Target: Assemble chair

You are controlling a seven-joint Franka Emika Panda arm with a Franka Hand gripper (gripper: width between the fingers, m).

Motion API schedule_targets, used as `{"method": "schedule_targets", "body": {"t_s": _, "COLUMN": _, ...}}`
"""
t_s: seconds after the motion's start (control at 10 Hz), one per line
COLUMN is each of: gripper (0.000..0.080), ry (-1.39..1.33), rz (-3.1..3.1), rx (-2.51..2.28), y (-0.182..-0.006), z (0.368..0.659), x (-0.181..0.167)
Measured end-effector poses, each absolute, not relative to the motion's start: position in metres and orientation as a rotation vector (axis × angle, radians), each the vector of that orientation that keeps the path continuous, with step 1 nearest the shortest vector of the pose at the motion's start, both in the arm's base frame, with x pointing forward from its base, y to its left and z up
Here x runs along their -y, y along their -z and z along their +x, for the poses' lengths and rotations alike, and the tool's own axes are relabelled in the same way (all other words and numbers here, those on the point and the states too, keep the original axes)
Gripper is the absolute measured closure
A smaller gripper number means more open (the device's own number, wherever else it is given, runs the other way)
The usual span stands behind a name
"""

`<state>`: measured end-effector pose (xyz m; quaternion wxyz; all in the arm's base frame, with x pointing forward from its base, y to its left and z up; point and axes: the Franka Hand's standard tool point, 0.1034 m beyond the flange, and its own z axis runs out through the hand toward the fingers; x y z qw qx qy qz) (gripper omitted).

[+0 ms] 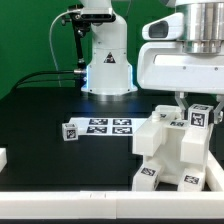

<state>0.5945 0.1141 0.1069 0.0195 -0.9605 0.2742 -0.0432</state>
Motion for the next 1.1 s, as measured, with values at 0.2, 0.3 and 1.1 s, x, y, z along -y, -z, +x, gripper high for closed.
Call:
{"method": "schedule_targets", "body": {"t_s": 0.2, "gripper": 0.0440, "ry": 0.134, "rz": -2.981, "rx": -0.851, "y": -0.107, "z": 0.594, "x": -0.114}}
{"method": "schedule_targets", "body": {"t_s": 0.3, "gripper": 0.0301, "ry": 0.136, "rz": -2.981, "rx": -0.846, "y": -0.108, "z": 0.595, "x": -0.113}}
{"method": "schedule_targets", "body": {"t_s": 1.1, "gripper": 0.0151, "ry": 0.143, "rz": -2.946, "rx": -0.797, "y": -0.158, "z": 0.601, "x": -0.092}}
